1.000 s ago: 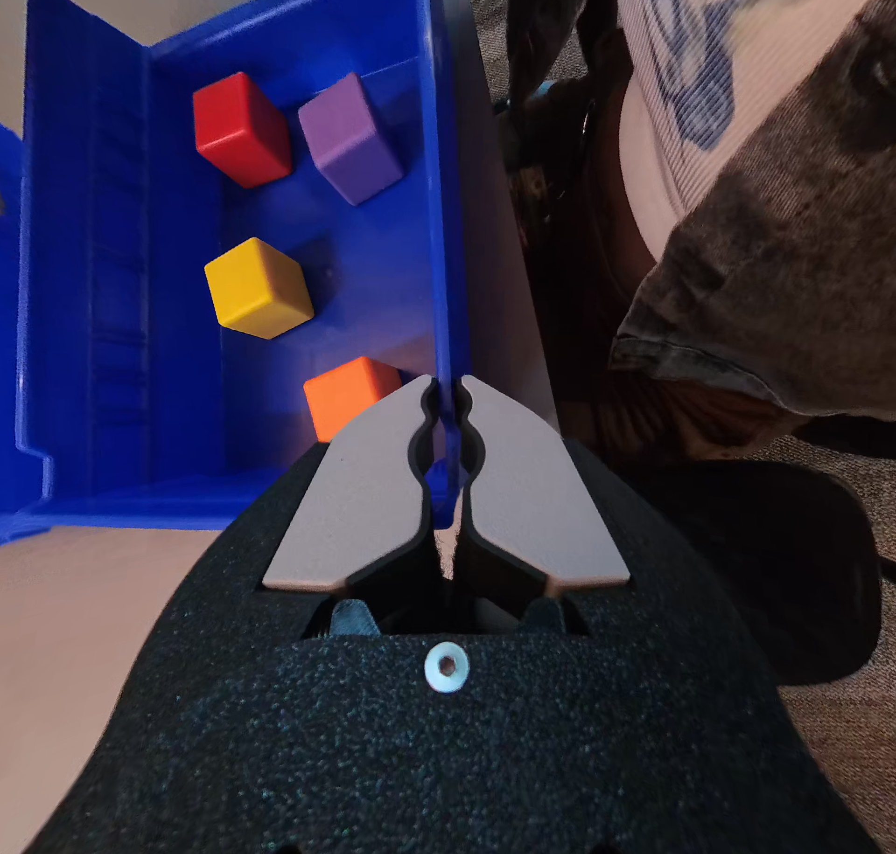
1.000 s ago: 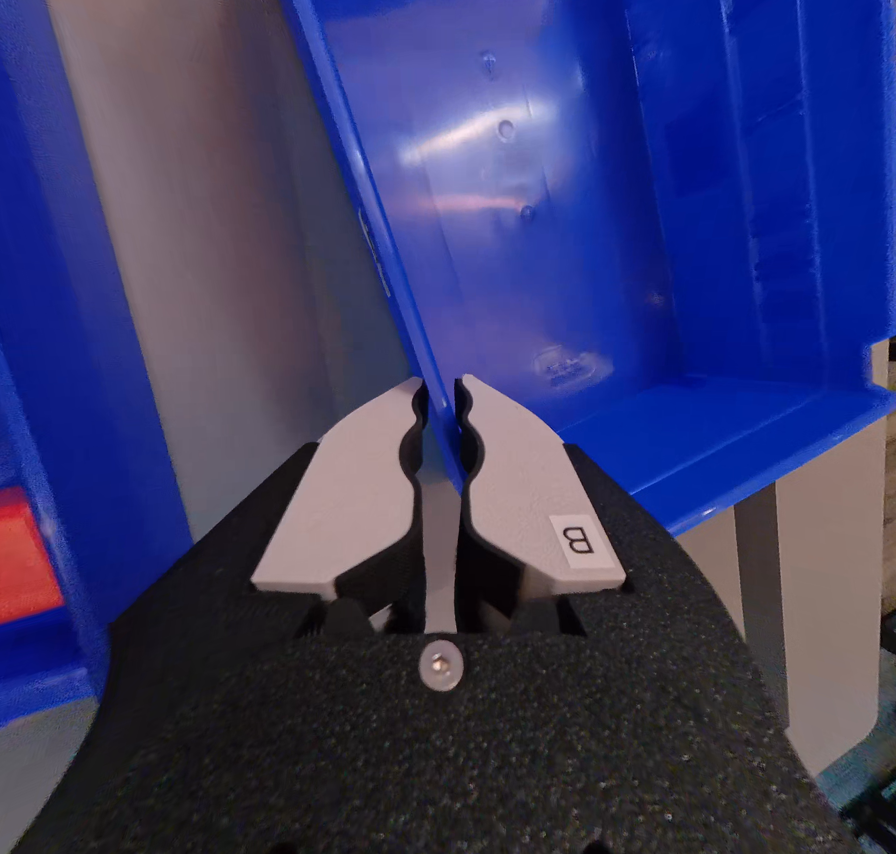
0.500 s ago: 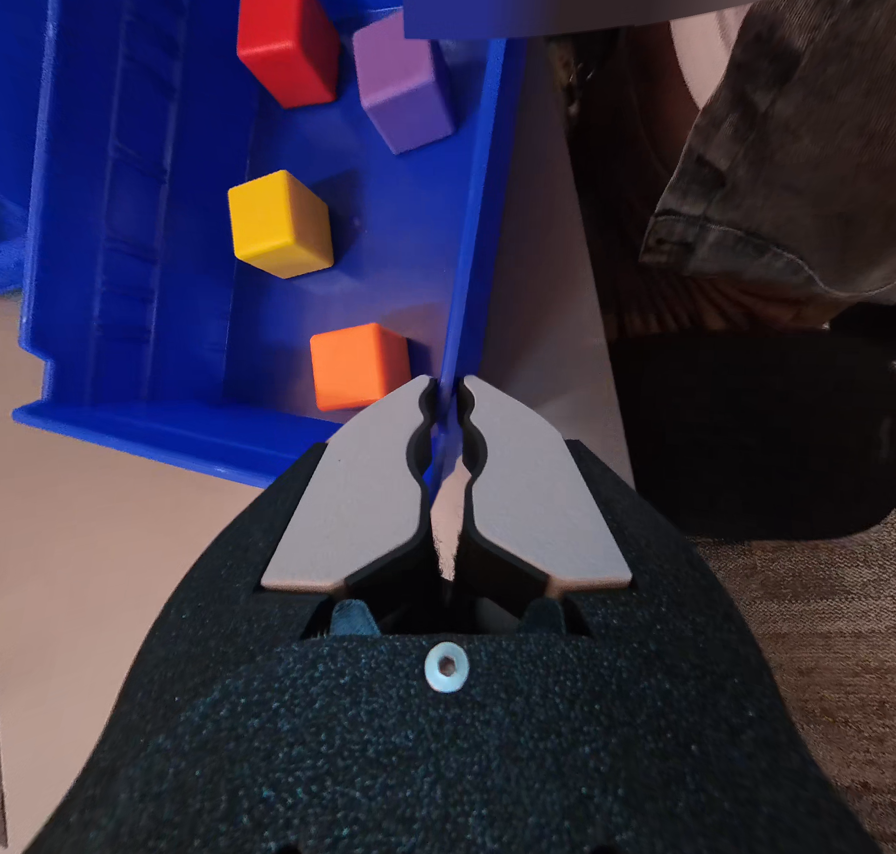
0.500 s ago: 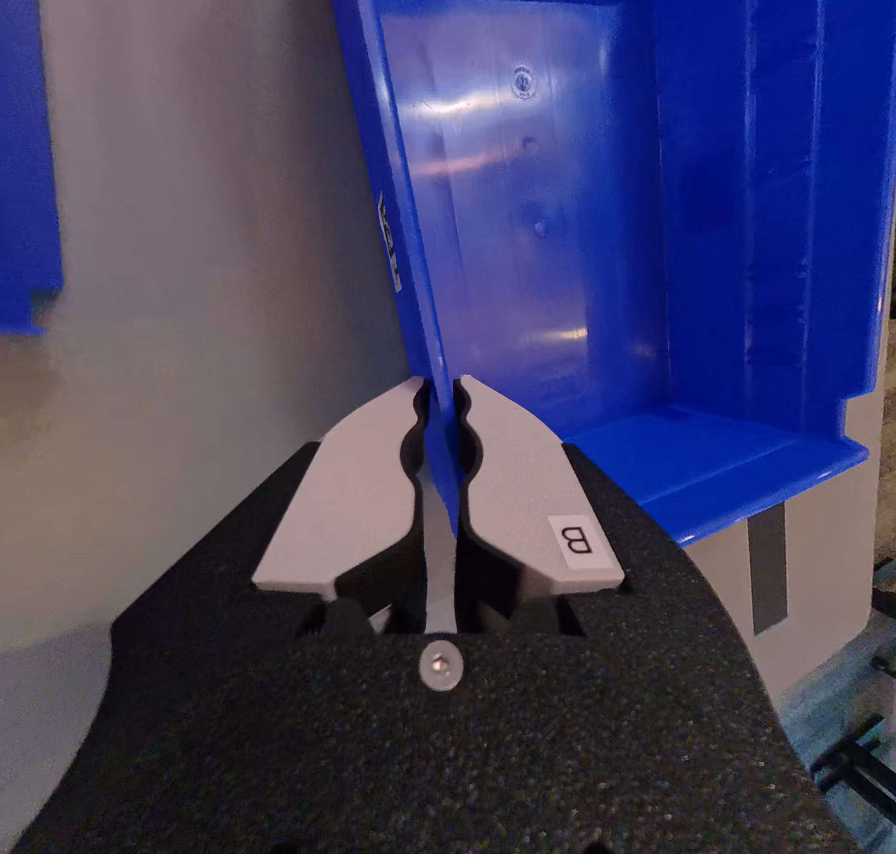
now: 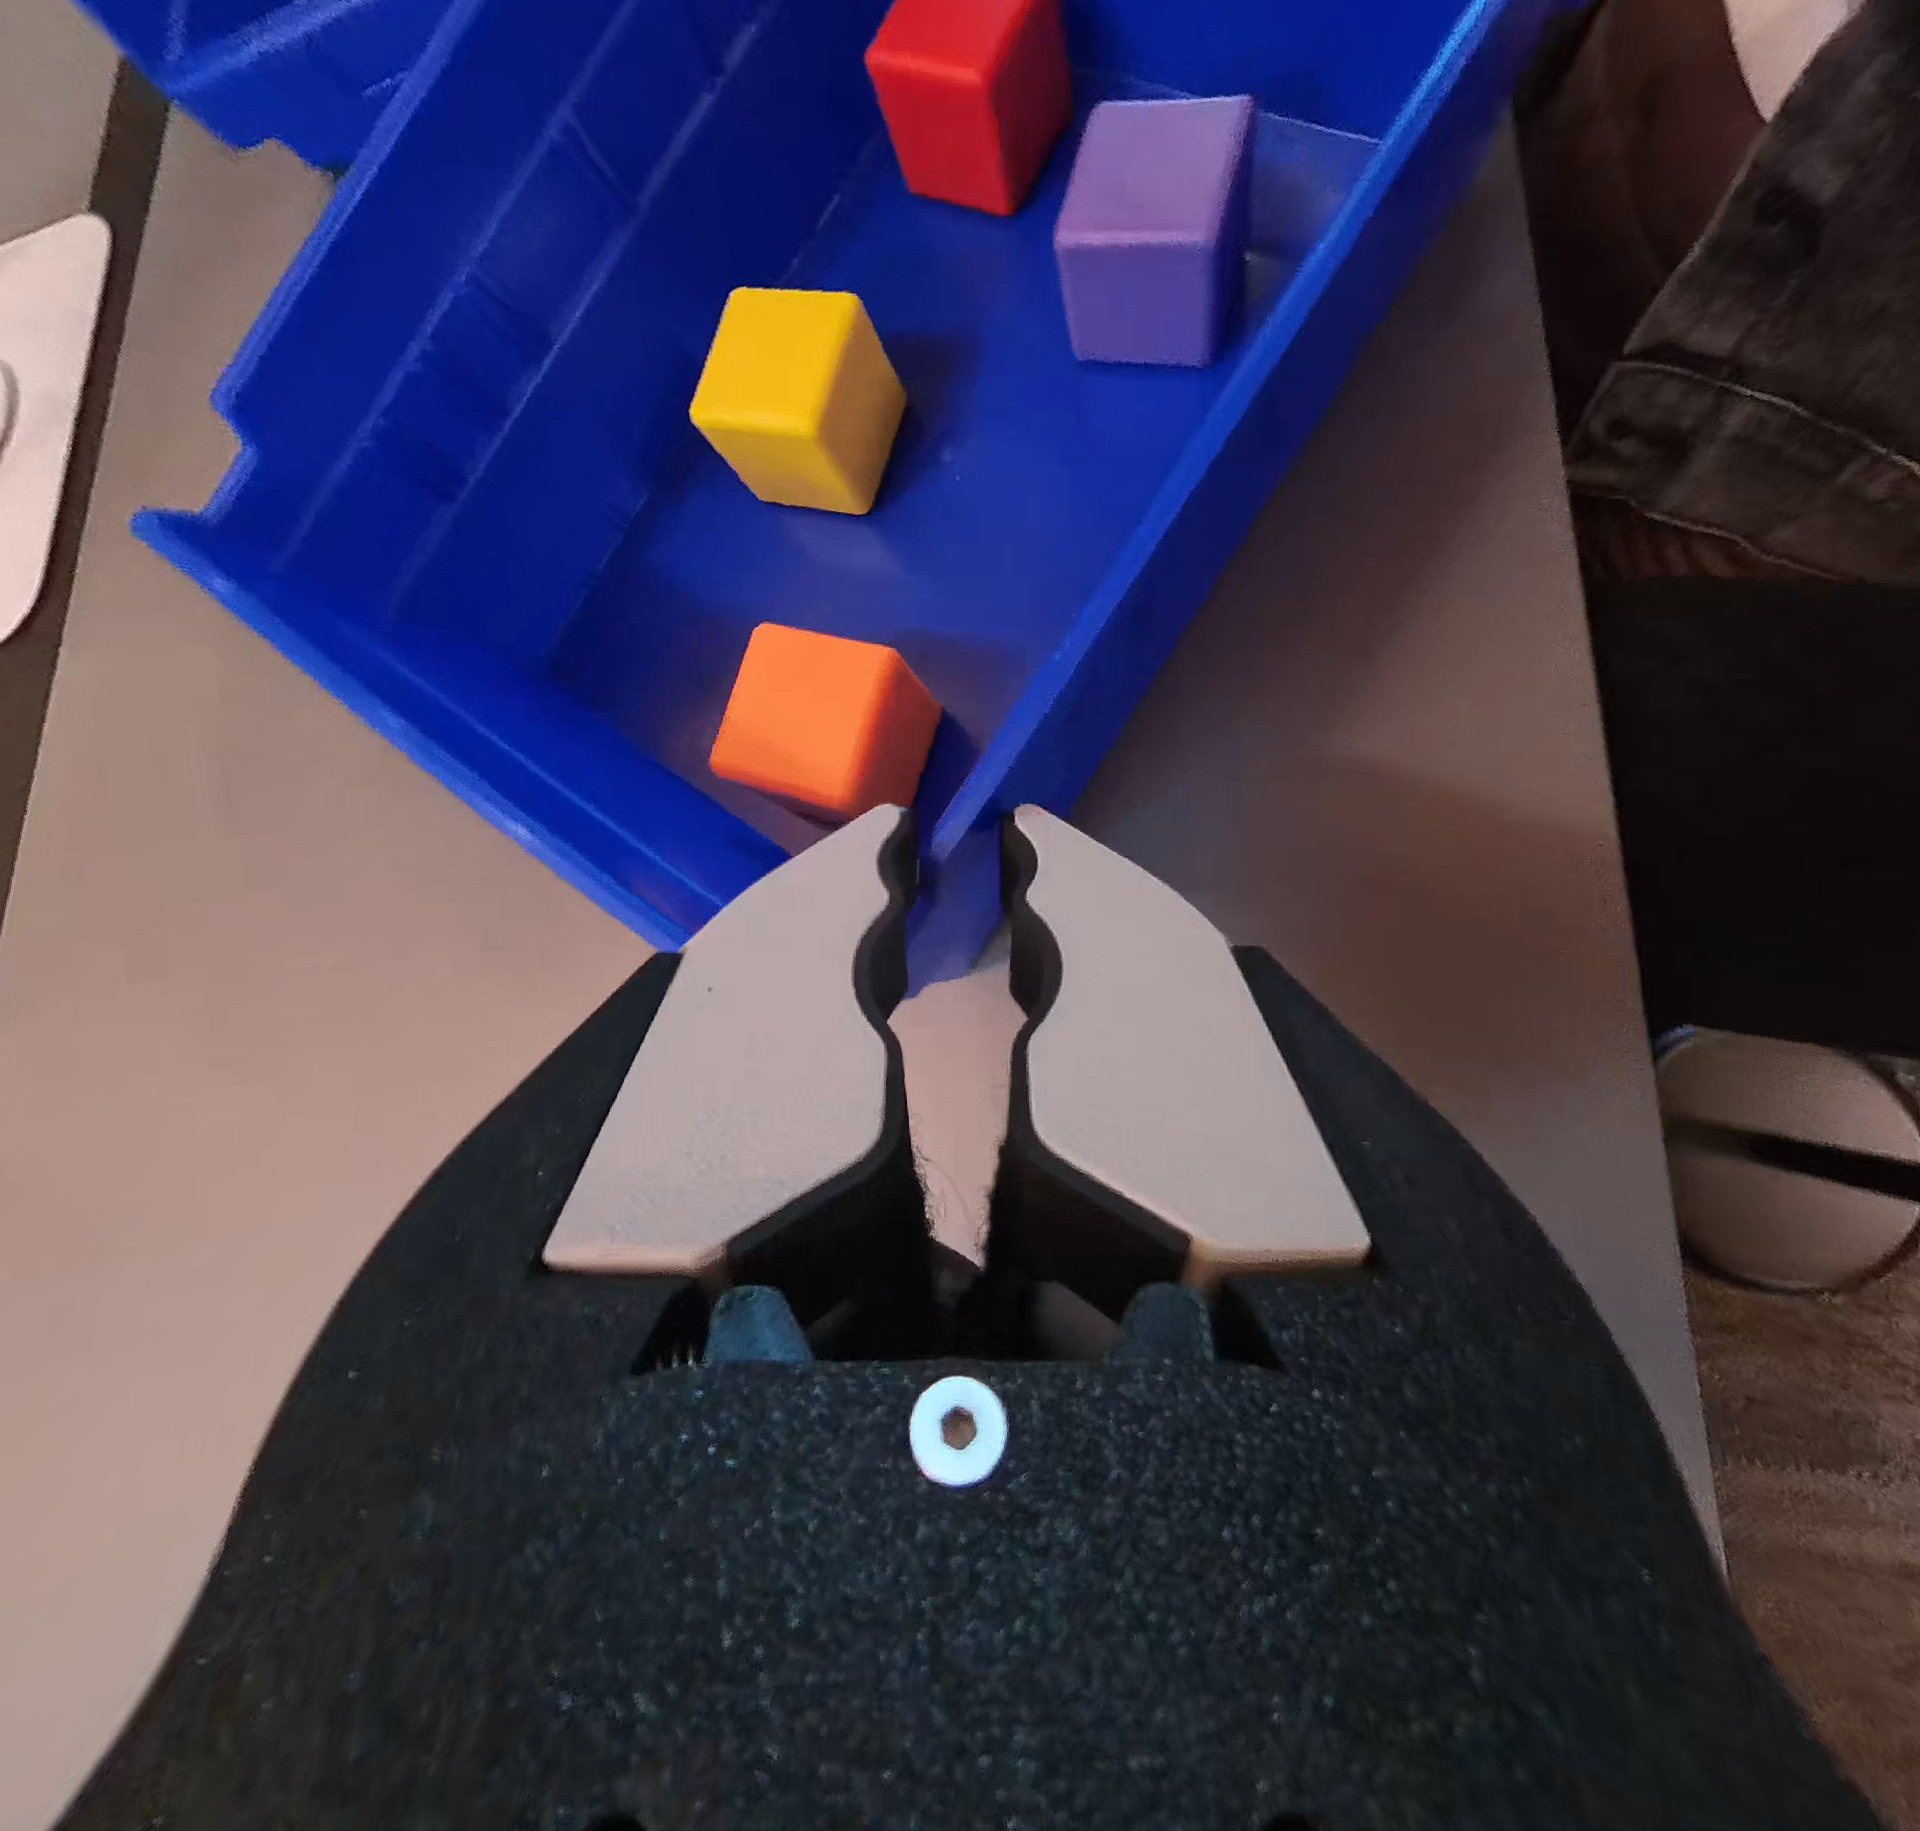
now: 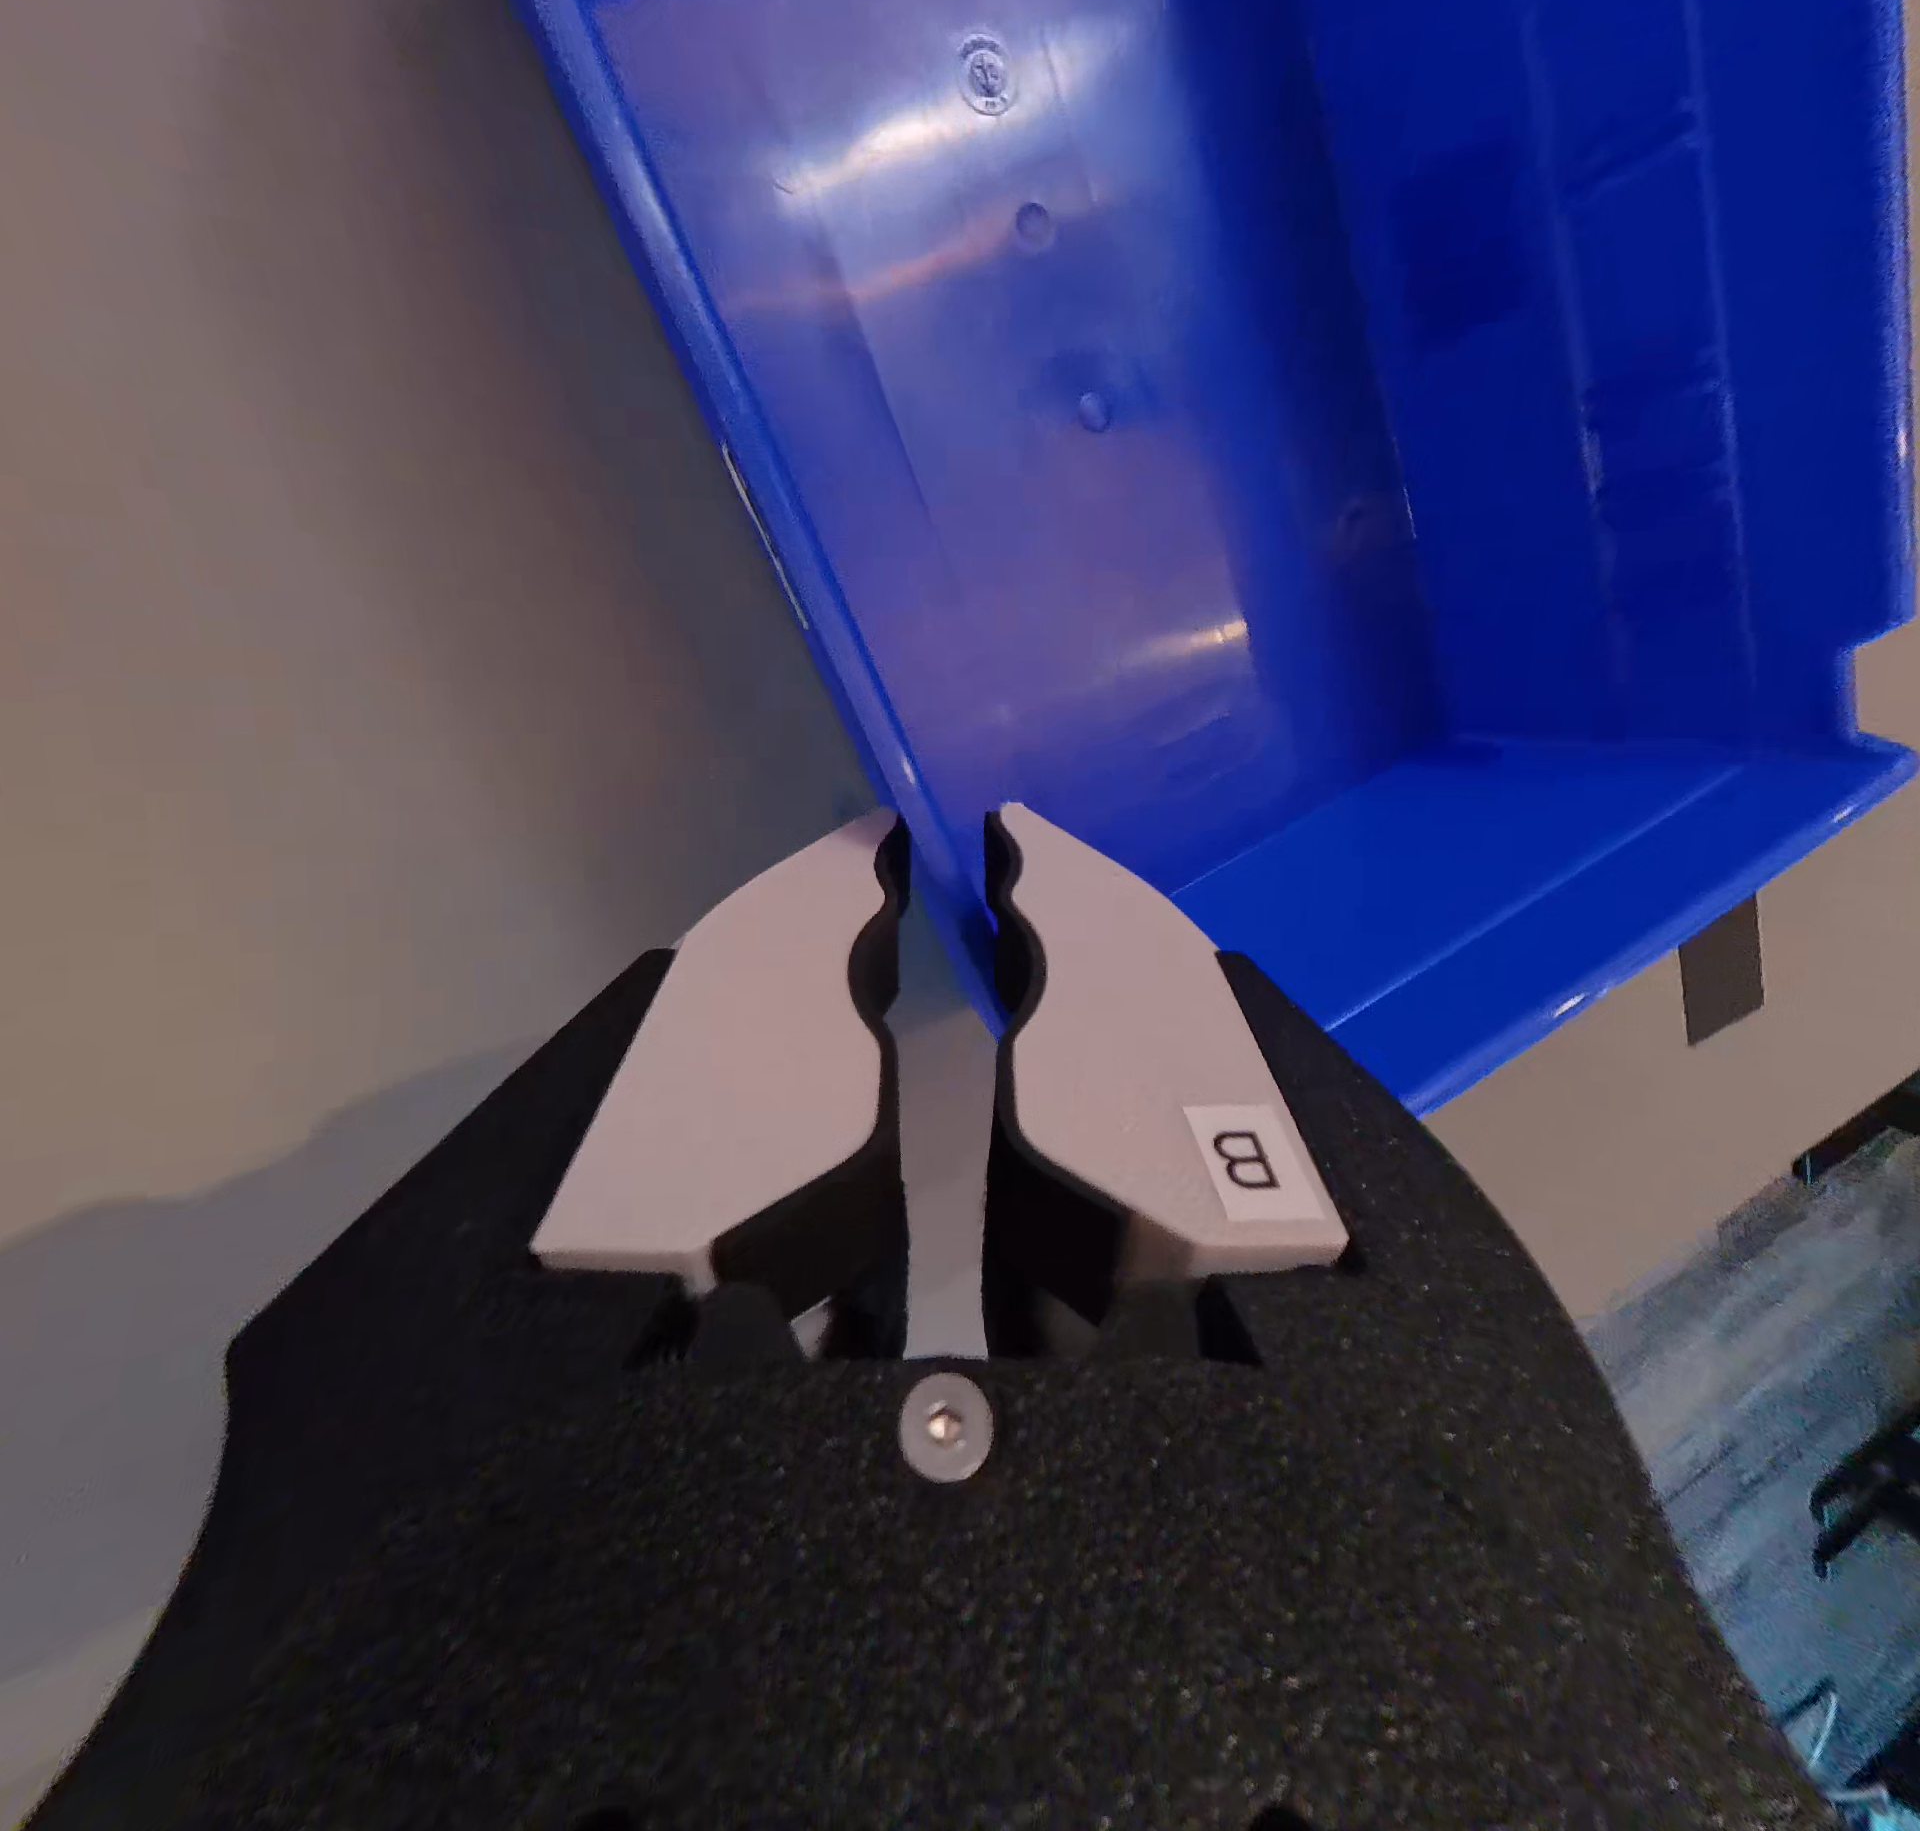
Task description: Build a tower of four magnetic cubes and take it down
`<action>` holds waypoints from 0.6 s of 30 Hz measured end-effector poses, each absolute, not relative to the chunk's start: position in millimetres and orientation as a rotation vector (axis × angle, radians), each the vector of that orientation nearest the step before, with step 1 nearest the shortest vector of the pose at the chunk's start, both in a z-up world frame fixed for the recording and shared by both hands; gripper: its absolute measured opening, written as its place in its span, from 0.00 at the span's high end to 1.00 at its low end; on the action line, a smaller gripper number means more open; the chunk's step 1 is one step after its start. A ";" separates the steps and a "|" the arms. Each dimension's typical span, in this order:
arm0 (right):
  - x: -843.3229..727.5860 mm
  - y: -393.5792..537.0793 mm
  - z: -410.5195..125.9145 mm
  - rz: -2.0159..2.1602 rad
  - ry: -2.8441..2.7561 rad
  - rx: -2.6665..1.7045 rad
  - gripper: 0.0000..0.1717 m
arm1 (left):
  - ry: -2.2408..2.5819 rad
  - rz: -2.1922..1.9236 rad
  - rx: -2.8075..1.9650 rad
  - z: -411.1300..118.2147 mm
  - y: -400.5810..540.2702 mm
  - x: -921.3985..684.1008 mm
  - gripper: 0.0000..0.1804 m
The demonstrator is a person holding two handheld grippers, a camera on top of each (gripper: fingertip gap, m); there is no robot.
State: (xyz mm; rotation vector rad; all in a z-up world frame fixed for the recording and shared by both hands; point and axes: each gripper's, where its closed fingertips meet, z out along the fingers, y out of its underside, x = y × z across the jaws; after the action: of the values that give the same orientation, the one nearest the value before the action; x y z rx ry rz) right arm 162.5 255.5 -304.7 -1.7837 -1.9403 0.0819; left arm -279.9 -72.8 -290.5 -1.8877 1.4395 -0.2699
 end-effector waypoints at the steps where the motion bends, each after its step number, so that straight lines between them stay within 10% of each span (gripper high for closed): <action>1: 166.3 257.2 -304.2 0.073 -1.924 -1.791 0.92 | 1.413 -0.265 -1.902 -291.0 -71.9 -283.4 0.86; 7: 144.6 240.5 -276.6 0.253 -1.732 -1.797 0.66 | 1.119 -0.282 -1.962 -255.8 -82.7 -275.7 0.54; 18: 9.6 181.6 -267.6 0.356 -1.739 -1.751 0.65 | 1.172 -0.234 -2.062 -269.6 -106.7 -59.4 0.65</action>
State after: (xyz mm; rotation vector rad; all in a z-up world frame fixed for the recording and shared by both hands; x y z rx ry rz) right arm 9.6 181.6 -267.6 -1.7511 -1.7389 0.3565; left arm -59.4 -106.7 -269.6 -2.0616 1.1720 -0.2336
